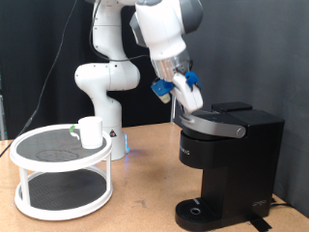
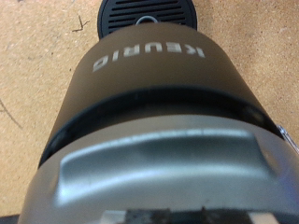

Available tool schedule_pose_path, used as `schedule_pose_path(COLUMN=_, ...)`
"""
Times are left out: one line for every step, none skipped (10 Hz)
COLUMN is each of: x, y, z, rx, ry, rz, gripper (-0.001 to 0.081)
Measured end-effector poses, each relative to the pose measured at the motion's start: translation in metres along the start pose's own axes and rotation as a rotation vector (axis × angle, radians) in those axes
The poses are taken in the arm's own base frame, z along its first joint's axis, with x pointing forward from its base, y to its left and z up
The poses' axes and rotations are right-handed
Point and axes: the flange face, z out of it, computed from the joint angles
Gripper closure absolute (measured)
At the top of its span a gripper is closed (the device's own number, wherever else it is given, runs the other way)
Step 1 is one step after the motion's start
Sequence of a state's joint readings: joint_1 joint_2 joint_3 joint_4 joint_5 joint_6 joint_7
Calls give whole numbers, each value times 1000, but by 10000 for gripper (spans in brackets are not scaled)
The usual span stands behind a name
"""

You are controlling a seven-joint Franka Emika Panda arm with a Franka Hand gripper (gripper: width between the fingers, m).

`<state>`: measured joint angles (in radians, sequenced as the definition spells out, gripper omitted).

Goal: Make a cup of coffee with the keurig machine

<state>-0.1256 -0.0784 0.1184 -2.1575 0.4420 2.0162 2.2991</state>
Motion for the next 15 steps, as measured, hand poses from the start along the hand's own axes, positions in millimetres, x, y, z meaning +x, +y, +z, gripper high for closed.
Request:
schedule_pose_path(x=1, y=-5, z=13, rx=-3, ry=8, rz=5, gripper=806)
schedule_pose_path(x=0, y=-8, z=13, rx=11, ry=-4, rz=6, gripper=806)
schedule_pose_path(x=0, y=-8, z=13, rx=12, ry=-5, rz=6, gripper=806)
schedule_pose_path(x=0, y=-8, z=13, rx=12, ry=-5, rz=5, gripper=806)
schedule_pose_path(x=0, y=-8, z=12, rx=12, ry=-6, rz=4, gripper=806)
schedule_pose_path(x=-1, y=-9, z=13, rx=10, ry=-25, rz=-7, gripper=806)
schedule_pose_path(x=-3, y=-9, z=13, rx=-9, ry=-79, rz=-33, gripper=806)
schedule_pose_path(x=-6, y=-7, z=13, rx=-48, ry=-138, rz=-62, gripper=806)
schedule_pose_path(x=-9, y=-3, z=7, rx=-76, ry=-201, rz=-88, gripper=806)
schedule_pose_path(x=-13, y=2, z=-3, rx=-97, ry=-266, rz=-108, gripper=806)
schedule_pose_path(x=-15, y=9, z=-17, rx=-131, ry=-320, rz=-126, gripper=806)
schedule_pose_path(x=-14, y=12, z=-24, rx=-158, ry=-347, rz=-134, gripper=806)
schedule_pose_path(x=-13, y=11, z=-22, rx=-150, ry=-336, rz=-134, gripper=806)
schedule_pose_path(x=-10, y=11, z=-19, rx=-144, ry=-319, rz=-140, gripper=806)
schedule_pose_path(x=-3, y=12, z=-15, rx=-146, ry=-297, rz=-147, gripper=806)
